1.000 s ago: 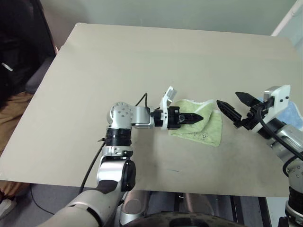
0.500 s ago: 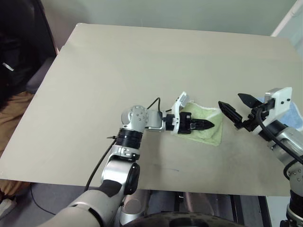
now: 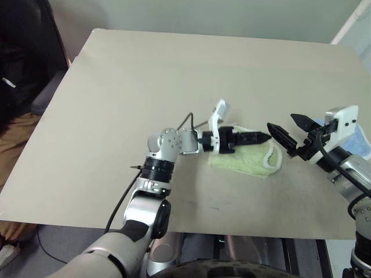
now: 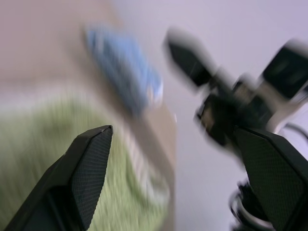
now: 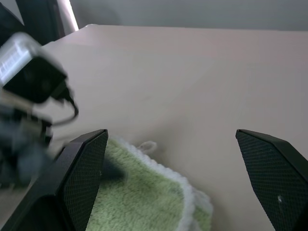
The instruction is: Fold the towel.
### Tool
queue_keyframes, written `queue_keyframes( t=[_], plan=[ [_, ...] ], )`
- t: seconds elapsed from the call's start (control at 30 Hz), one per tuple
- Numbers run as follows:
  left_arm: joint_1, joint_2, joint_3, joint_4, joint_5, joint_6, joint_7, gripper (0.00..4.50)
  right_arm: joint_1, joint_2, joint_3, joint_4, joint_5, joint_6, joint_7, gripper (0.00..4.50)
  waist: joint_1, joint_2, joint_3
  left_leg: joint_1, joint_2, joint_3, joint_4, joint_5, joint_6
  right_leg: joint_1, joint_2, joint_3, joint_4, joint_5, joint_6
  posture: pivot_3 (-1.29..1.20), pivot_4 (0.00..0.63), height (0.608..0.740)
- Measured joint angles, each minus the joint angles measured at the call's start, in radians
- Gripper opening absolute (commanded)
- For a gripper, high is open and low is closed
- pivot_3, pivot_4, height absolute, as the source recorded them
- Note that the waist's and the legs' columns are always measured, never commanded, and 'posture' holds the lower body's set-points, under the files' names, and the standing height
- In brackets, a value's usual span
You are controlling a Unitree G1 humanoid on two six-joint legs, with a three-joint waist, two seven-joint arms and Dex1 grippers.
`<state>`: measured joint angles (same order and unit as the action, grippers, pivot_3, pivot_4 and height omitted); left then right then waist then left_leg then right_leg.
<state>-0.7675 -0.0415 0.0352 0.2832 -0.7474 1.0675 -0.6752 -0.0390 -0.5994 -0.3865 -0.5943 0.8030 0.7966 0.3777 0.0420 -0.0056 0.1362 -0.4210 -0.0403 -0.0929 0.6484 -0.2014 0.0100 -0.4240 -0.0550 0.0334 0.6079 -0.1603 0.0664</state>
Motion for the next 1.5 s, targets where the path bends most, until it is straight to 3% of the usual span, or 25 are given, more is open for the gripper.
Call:
queue_keyframes(
  t=[0.1,0.17,0.37,0.43,0.57,0.77,1.0,1.07,1.33,1.5],
  plan=[
    [0.031,0.063,-0.025,-0.058,0.063,-0.190,-0.092,4.50,-0.001,0.003,0.001,-0.017,0.037,0.002,-0.001,3.57,-0.003,0.000,0.000,0.000,0.000,0.000,0.000,0.000,0.000,0.000,0.000,0.000,0.000,-0.001,0.000,0.00,0.150,0.740],
    [0.047,0.113,-0.035,-0.075,0.119,-0.326,-0.144,4.13,-0.002,0.004,0.007,-0.041,0.058,0.002,-0.001,2.87,-0.004,0.000,0.000,0.000,0.000,0.000,0.000,-0.001,0.000,0.000,0.001,0.000,0.000,-0.002,-0.001,0.00,0.150,0.740],
    [0.096,0.219,-0.096,-0.078,0.218,-0.546,-0.302,2.26,-0.020,0.052,0.101,-0.044,0.040,-0.005,-0.019,0.82,-0.002,0.000,0.000,-0.003,0.000,-0.001,0.001,-0.003,0.002,-0.001,0.000,0.000,-0.001,-0.002,0.000,0.00,0.150,0.740],
    [0.110,0.224,-0.108,-0.071,0.238,-0.594,-0.331,1.44,-0.021,0.069,0.156,-0.037,0.007,-0.009,-0.026,0.03,0.000,0.000,0.000,-0.006,0.000,-0.002,0.003,-0.003,0.002,-0.003,0.000,-0.001,-0.001,0.000,0.002,0.00,0.150,0.740],
    [0.135,0.202,-0.138,-0.020,0.282,-0.726,-0.387,0.03,-0.025,0.091,0.216,-0.015,-0.053,-0.032,-0.035,0.00,0.000,0.001,0.000,-0.008,0.000,-0.002,0.006,-0.005,0.003,-0.005,0.000,-0.001,0.000,0.005,0.000,0.00,0.150,0.740],
    [0.136,0.157,-0.228,0.099,0.417,-0.977,-0.438,0.03,0.016,0.088,0.254,0.051,-0.151,-0.077,-0.027,0.00,0.001,0.001,-0.001,-0.014,0.000,-0.005,0.018,-0.014,0.010,-0.006,0.000,-0.003,0.001,0.008,-0.007,0.00,0.150,0.740],
    [0.134,0.129,-0.298,0.197,0.472,-1.061,-0.511,0.03,0.084,0.077,0.275,0.086,-0.229,-0.129,-0.003,0.00,-0.002,0.002,-0.001,-0.014,0.000,-0.004,0.019,-0.017,0.007,-0.006,0.000,-0.003,0.000,0.008,-0.008,0.00,0.150,0.740],
    [0.135,0.128,-0.317,0.274,0.510,-1.098,-0.516,0.03,0.099,0.088,0.275,0.123,-0.257,-0.154,-0.003,0.00,-0.003,0.002,-0.001,-0.014,0.001,-0.004,0.019,-0.017,0.007,-0.006,0.000,-0.003,0.000,0.004,-0.001,0.00,0.150,0.740],
    [0.106,0.109,-0.311,0.469,0.574,-1.241,-0.518,0.03,0.100,0.145,0.276,0.235,-0.344,-0.246,-0.012,0.00,-0.002,0.004,-0.003,-0.013,0.000,-0.004,0.020,-0.018,0.001,-0.003,-0.001,-0.003,0.000,0.006,0.001,0.00,0.150,0.740],
    [0.095,0.094,-0.281,0.501,0.552,-1.219,-0.545,0.03,0.093,0.145,0.278,0.278,-0.383,-0.296,-0.004,0.00,-0.001,0.006,-0.005,-0.013,0.000,-0.004,0.020,-0.019,0.000,-0.002,-0.001,-0.003,0.000,0.006,0.001,0.00,0.150,0.740]
  ],
)
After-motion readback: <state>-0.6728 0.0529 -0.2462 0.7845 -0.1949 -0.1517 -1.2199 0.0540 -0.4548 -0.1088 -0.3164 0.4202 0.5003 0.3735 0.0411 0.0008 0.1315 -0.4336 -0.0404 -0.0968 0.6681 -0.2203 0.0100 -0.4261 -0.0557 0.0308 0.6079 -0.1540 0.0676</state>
